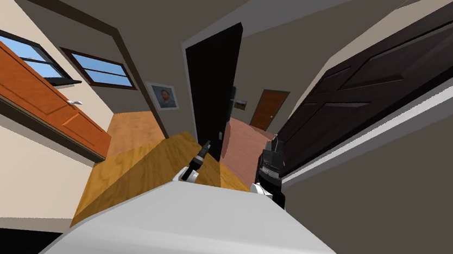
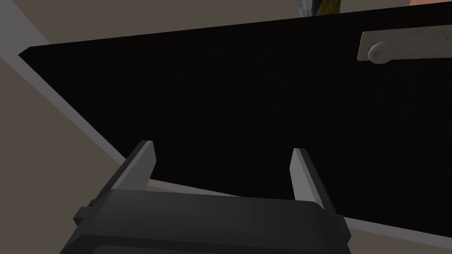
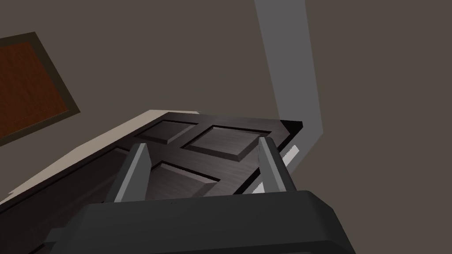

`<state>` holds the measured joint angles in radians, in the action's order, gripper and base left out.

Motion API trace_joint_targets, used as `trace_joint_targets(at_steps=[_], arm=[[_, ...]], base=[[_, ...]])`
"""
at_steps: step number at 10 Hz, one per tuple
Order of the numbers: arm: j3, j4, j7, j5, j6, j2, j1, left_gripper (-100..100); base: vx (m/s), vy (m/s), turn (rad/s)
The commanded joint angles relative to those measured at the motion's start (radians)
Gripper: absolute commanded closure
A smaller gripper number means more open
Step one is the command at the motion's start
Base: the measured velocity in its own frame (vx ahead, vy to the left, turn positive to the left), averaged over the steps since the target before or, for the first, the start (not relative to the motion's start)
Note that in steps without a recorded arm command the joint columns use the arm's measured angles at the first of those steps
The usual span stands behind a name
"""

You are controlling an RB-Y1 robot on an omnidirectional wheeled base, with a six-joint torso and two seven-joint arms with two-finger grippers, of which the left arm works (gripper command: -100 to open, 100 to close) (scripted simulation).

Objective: Push the door open

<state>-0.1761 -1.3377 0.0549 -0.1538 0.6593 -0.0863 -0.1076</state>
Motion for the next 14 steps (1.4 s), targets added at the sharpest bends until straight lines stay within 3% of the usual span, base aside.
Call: trace_joint_targets(at_steps=[1, 2, 6, 7, 13, 14], arm=[[-0.010, 0.050, 0.013, -0.001, 0.014, -0.001, 0.019, -100], [-0.010, 0.056, 0.013, -0.001, 0.014, -0.001, 0.019, -100], [-0.036, 0.172, 0.039, -0.006, 0.040, 0.003, 0.066, -100], [-0.036, 0.176, 0.039, -0.006, 0.040, 0.003, 0.066, -100], [-0.070, 0.342, 0.076, -0.012, 0.075, 0.012, 0.133, -100], [-0.070, 0.342, 0.076, -0.012, 0.075, 0.012, 0.133, -100]], base=[[0.097, 0.076, -0.019], [0.060, 0.044, -0.009], [0.074, 0.045, -0.022], [0.060, 0.042, -0.009], [0.085, 0.057, -0.020], [0.071, 0.047, -0.012]])
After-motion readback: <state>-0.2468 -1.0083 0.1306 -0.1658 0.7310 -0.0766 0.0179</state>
